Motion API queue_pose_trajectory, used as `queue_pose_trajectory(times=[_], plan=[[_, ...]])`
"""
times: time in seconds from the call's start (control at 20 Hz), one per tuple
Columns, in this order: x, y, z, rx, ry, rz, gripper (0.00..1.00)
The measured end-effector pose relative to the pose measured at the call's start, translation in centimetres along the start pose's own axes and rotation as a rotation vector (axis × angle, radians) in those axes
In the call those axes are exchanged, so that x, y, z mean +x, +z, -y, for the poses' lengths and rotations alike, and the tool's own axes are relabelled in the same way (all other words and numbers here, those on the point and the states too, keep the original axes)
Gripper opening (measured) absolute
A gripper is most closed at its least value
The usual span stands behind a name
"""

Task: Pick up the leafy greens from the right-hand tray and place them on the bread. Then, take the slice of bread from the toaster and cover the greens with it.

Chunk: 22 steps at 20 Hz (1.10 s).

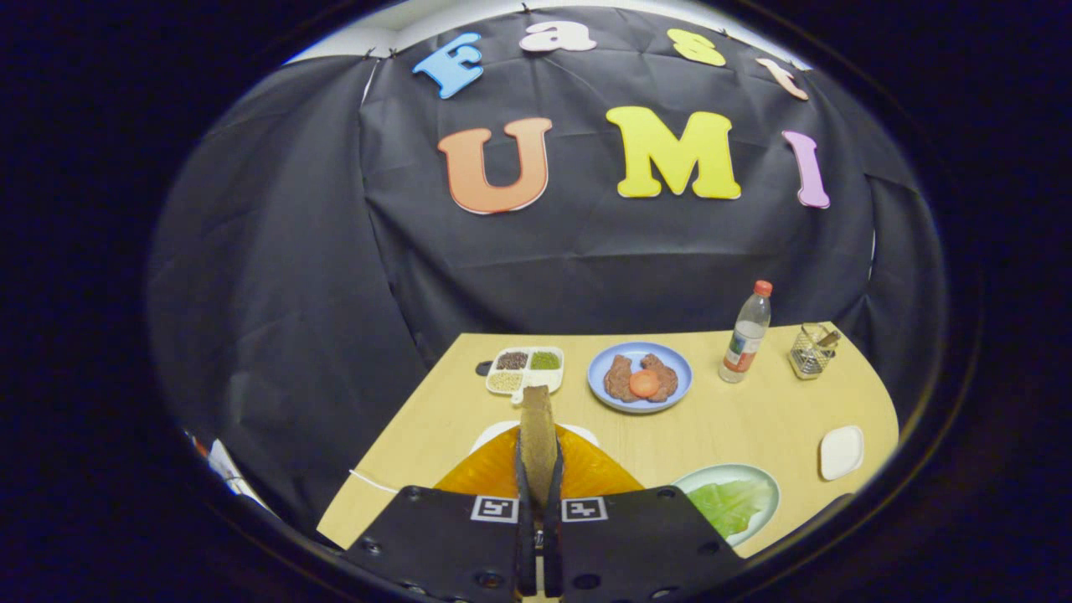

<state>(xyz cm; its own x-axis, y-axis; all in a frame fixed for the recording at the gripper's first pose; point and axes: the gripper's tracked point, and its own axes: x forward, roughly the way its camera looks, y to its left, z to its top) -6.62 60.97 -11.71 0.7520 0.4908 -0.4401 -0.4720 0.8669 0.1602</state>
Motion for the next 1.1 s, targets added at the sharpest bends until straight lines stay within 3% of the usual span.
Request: queue_pose_trajectory(times=[0.25, 0.65, 0.85, 1.1], plan=[[-3.6, 2.7, 2.0, 0.019, 0.048, 0.06, 0.04], [-8.1, 5.3, 9.9, 0.006, 0.004, 0.118, 0.04], [-9.1, 4.3, 13.9, 0.006, -0.036, 0.113, 0.04], [-7.5, -0.4, 17.9, 0.035, -0.062, 0.003, 0.04]])
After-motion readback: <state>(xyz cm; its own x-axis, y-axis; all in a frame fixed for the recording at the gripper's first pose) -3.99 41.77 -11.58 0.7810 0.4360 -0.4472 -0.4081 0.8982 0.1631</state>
